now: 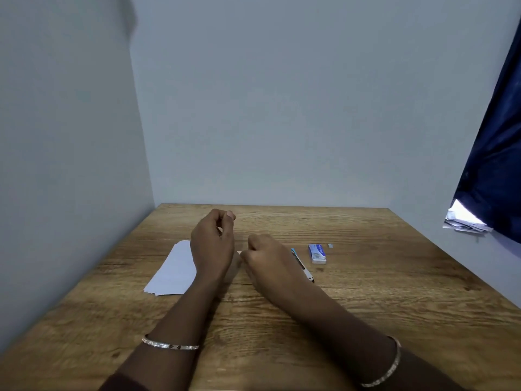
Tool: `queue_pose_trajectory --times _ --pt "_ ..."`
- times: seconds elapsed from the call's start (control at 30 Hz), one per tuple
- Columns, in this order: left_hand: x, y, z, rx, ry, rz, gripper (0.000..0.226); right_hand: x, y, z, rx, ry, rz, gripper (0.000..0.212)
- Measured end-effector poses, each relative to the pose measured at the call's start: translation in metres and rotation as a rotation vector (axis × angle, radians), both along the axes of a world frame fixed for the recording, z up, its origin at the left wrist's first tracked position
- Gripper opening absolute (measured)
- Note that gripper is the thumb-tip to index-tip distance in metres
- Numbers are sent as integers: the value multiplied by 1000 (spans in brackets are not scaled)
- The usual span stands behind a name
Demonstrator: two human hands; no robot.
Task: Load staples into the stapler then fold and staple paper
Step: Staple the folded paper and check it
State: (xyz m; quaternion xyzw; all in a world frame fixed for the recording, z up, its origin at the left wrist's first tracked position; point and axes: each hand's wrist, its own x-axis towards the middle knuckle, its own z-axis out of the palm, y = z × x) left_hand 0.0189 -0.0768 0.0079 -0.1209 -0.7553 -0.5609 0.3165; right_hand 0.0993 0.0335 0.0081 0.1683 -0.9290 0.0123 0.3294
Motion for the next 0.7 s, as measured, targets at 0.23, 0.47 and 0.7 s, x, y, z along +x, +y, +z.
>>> queue_pose_trajectory --times 0.23,0.47,0.7 --pt "5 -4 -3 -26 -42 20 24 -8 -19 -9 -142 -258 -120 20" --pt "10 -5 -7 -222 -72 -53 27 23 25 6 -408 -215 -210 37" --pt "23 -7 -13 -713 -166 -140 28 65 53 5 -286 -414 -277 45"
